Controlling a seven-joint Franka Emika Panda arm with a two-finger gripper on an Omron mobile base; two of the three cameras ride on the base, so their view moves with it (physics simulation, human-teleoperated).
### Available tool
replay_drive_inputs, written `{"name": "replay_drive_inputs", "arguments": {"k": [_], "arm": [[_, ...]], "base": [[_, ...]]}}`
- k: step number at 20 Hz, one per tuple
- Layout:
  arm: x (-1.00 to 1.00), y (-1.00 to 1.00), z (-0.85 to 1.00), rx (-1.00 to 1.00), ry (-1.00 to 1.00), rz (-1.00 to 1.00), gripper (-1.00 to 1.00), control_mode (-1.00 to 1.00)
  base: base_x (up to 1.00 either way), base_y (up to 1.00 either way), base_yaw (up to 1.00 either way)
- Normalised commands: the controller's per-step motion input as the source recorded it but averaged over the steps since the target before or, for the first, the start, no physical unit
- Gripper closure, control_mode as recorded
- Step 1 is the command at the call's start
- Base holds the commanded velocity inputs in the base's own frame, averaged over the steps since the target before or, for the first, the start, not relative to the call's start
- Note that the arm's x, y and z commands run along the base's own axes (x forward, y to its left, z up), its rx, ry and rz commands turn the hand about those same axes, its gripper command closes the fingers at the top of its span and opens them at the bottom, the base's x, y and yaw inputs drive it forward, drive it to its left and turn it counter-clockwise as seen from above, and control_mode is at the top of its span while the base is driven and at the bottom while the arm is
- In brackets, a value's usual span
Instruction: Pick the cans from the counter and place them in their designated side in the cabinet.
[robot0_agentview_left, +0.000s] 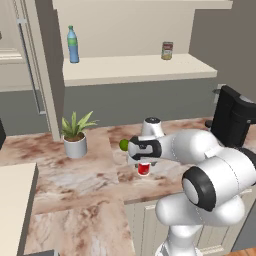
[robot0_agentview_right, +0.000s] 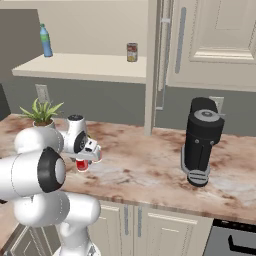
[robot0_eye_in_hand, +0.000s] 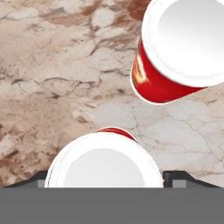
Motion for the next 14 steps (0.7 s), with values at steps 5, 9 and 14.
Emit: {"name": "replay_drive_inputs", "arguments": {"k": [5, 9, 14], "arm": [[0.0, 0.0, -0.06, 0.0, 0.0, 0.0, 1.0, -1.0], [0.0, 0.0, -0.02, 0.0, 0.0, 0.0, 1.0, -1.0], [-0.04, 0.01, 0.04, 0.0, -0.03, 0.0, 1.0, -1.0]], "base": [[0.0, 0.0, 0.0], [0.0, 0.0, 0.0], [0.0, 0.0, 0.0]]}}
